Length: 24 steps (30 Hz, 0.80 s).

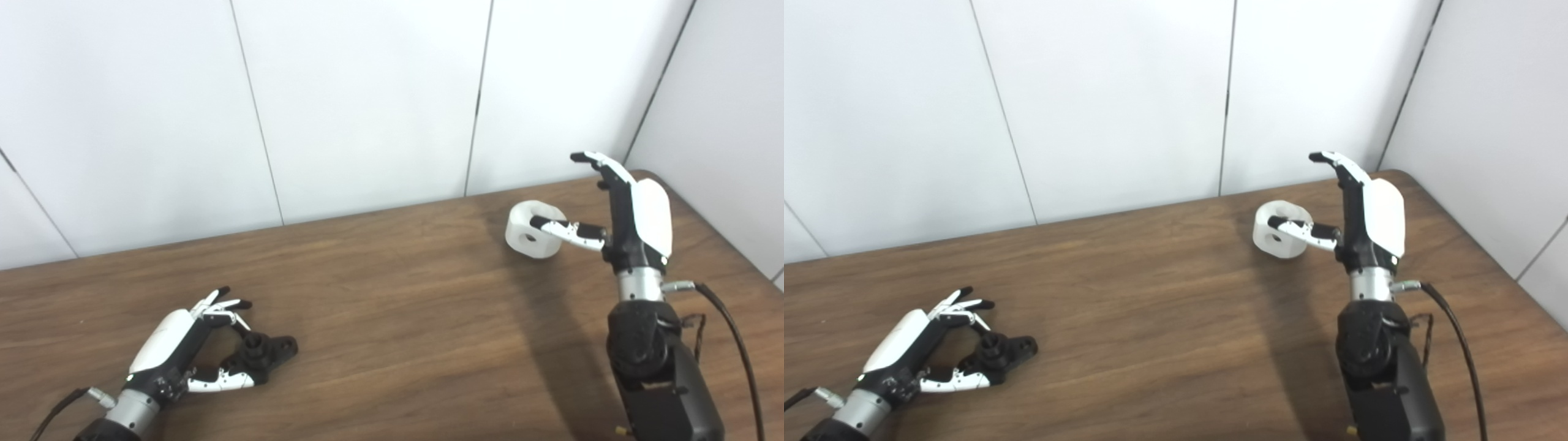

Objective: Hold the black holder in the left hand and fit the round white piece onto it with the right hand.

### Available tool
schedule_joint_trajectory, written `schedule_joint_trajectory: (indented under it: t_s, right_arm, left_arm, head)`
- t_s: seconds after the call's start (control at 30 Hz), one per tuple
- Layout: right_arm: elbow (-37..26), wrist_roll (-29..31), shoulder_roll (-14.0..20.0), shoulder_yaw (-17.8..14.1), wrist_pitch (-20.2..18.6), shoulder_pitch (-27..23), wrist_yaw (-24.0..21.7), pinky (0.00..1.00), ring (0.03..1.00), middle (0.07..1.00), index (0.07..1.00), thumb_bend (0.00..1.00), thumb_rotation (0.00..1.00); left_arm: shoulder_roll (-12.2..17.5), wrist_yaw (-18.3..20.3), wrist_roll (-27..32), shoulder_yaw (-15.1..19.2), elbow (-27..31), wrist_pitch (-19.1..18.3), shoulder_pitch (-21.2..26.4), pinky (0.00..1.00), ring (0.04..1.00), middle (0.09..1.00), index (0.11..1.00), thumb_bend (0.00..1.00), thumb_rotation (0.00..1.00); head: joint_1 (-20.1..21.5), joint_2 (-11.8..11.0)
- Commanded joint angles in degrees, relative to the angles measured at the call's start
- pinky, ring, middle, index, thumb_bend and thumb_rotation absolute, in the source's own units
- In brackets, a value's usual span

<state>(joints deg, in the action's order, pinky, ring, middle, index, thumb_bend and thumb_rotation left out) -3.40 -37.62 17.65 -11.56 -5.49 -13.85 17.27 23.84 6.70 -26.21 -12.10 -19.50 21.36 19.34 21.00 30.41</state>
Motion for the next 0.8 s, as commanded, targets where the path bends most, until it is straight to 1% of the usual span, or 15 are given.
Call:
schedule_joint_trajectory:
  t_s: [0.0, 0.13, 0.27, 0.47, 0.6, 0.7, 0.77]
  right_arm:
    - [-0.4, -0.1, 2.0, 0.3, -0.8, -2.7, -0.3, 0.72, 0.836, 0.829, 0.754, 0.76, 0.33]
    - [0.6, 0.1, 3.2, 1.2, -2.5, -3.1, -2.1, 0.73, 0.868, 0.849, 0.769, 0.78, 0.41]
    - [1.2, 0.6, 3.8, 1.8, -4.1, -3.3, -3.2, 0.77, 0.899, 0.865, 0.784, 0.79, 0.46]
    - [1.7, 1.7, 4.8, 2.0, -5.8, -3.6, -4.9, 0.80, 0.927, 0.879, 0.799, 0.79, 0.46]
    - [2.1, 2.1, 5.6, 2.4, -7.1, -3.7, -5.9, 0.79, 0.933, 0.883, 0.801, 0.79, 0.46]
    - [2.3, 2.4, 6.0, 2.7, -7.8, -3.7, -6.5, 0.80, 0.944, 0.892, 0.797, 0.78, 0.44]
    - [2.5, 2.5, 6.2, 2.8, -8.2, -3.7, -6.8, 0.80, 0.956, 0.898, 0.796, 0.78, 0.45]
  left_arm:
    - [1.5, -0.1, 0.6, 0.7, 0.7, 0.9, 1.1, 1.00, 1.000, 0.851, 0.483, 0.52, 0.04]
    - [1.6, 0.1, 0.6, 0.9, 0.7, 0.8, 1.1, 1.00, 1.000, 0.849, 0.483, 0.52, 0.04]
    - [1.7, 0.4, 0.9, 1.1, 0.8, 0.8, 1.1, 1.00, 1.000, 0.848, 0.484, 0.52, 0.04]
    - [1.7, 0.5, 0.7, 1.1, 1.0, 0.8, 1.1, 1.00, 0.998, 0.846, 0.484, 0.52, 0.04]
    - [1.6, 0.6, 0.7, 1.2, 1.0, 0.7, 1.1, 1.00, 0.996, 0.846, 0.484, 0.52, 0.04]
    - [1.6, 0.7, 0.9, 1.2, 0.8, 1.0, 1.2, 1.00, 0.997, 0.846, 0.484, 0.52, 0.04]
    - [1.6, 0.7, 1.0, 1.2, 0.7, 1.2, 1.2, 1.00, 0.998, 0.846, 0.484, 0.52, 0.04]
  head:
    - [0.1, 0.0]
    - [0.8, -0.1]
    - [1.4, -0.3]
    - [1.7, -0.3]
    - [1.8, -0.4]
    - [1.9, -0.5]
    - [1.9, -0.5]
